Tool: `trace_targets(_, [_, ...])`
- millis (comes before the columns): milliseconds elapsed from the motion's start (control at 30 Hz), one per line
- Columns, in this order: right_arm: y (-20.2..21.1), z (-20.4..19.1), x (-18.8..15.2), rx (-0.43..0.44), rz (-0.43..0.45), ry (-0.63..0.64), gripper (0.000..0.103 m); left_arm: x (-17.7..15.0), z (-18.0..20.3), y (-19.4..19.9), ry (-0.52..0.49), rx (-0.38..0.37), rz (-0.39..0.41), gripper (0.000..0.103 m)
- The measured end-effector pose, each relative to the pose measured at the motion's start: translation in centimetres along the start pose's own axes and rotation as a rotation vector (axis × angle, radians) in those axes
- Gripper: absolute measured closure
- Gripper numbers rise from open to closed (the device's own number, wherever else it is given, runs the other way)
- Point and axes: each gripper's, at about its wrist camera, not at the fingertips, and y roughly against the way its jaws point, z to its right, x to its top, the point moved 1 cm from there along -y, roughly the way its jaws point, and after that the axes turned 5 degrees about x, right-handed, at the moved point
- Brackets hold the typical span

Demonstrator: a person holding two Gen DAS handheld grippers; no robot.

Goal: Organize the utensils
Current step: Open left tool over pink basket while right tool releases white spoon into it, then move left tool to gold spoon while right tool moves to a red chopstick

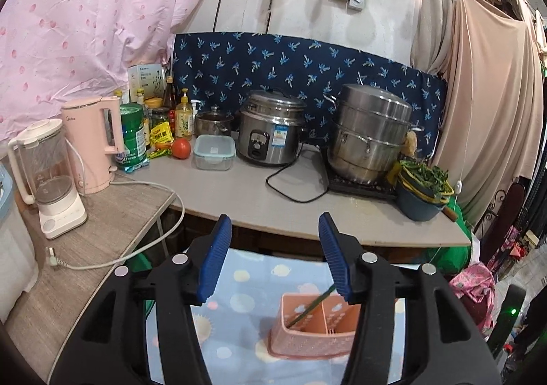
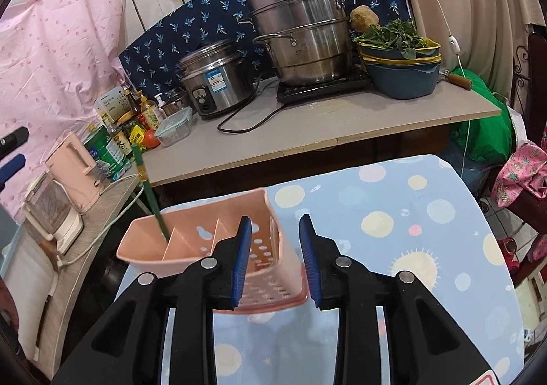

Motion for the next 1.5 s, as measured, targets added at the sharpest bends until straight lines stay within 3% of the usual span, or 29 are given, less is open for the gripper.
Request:
trace_targets(300, [6.1,-0.7,-5.1,0.015,-0.023,0.002,0.066,-5.7,-2.1,3.8,-0.051,0.026,-0.100,0.044])
trace_targets(500, [10.4,-0.8,-10.8,-0.003,-0.067,0.013,0.062,-11.6,-3.8,6.6,-0.087,0.045,-0.177,0.042])
trace_targets(967, [15.9,0.0,-24.7,-0.121,-0.198,0.030,0.062,-26.0,-7.9,11.1,-0.032,0.052,-0.413,0.039])
trace_targets(1233, [16.2,-1.1,-28.8,-0.125,-0.236,0.082,0.062,-31.0,-8.2,13.5,-0.086,0.050,-0.457,0.039])
trace_targets(1500, [15.4,-1.1,-30.2,-0.120,-0.260,0.067,0.077,-33.1,-7.3,14.0,-0.120,0.034,-0.493,0.039])
